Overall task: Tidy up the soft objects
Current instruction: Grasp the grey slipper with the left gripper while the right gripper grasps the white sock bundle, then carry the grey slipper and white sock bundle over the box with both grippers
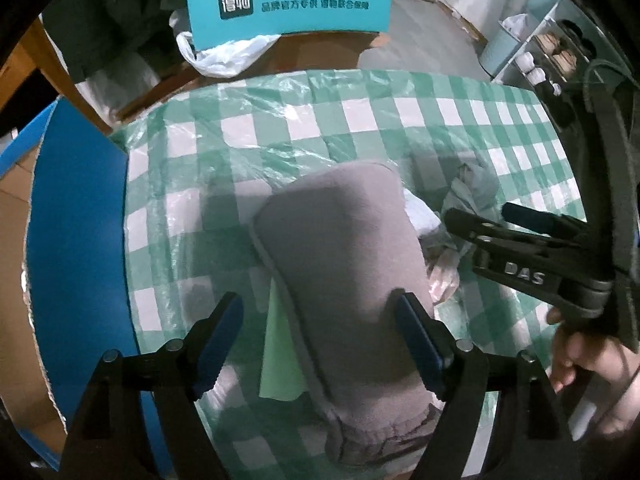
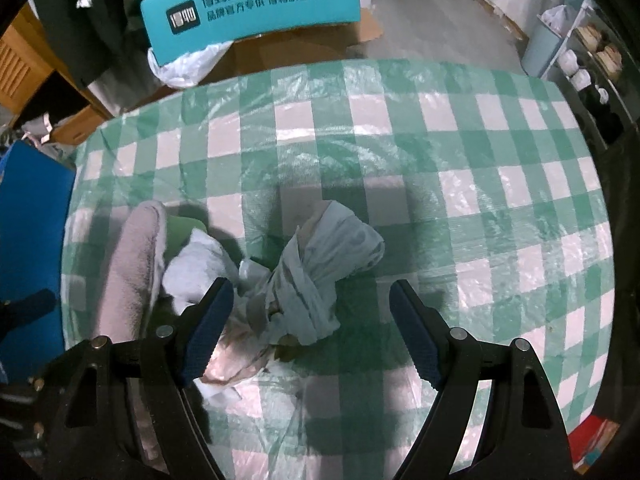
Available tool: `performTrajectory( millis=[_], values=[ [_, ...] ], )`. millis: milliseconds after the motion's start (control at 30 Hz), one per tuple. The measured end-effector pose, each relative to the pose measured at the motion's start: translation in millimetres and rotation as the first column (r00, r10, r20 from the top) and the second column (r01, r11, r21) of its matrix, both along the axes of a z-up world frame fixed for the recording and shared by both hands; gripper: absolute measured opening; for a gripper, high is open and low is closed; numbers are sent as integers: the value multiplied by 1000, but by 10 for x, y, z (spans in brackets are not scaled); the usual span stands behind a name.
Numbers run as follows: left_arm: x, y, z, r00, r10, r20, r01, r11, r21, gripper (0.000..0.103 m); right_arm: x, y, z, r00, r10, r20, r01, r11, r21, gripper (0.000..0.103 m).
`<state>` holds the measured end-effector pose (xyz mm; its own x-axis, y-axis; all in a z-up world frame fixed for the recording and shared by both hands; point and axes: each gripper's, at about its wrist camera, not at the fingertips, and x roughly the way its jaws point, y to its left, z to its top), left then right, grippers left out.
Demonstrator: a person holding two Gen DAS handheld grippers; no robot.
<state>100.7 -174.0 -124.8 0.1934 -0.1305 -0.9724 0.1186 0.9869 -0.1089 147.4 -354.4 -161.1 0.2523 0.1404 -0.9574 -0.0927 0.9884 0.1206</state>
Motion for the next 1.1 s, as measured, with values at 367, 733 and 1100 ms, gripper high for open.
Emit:
performTrajectory(
  millis=[367,733,1100],
  values=[
    [18,-161,-65,1000,-26,-8,26,1000,-16,85,-27,1,-120,998,33,-44,-33,999,3,42],
    [18,-209,-251,997,-59,-43,59,998,-4,83,-267,-105,-18,996,75,-45,-76,997,-28,40],
    [-67,-3,-238,997,-45,-65,40,997,-69,33,-382,-44,108,995,95,-27,-95,995,-7,39]
  ],
)
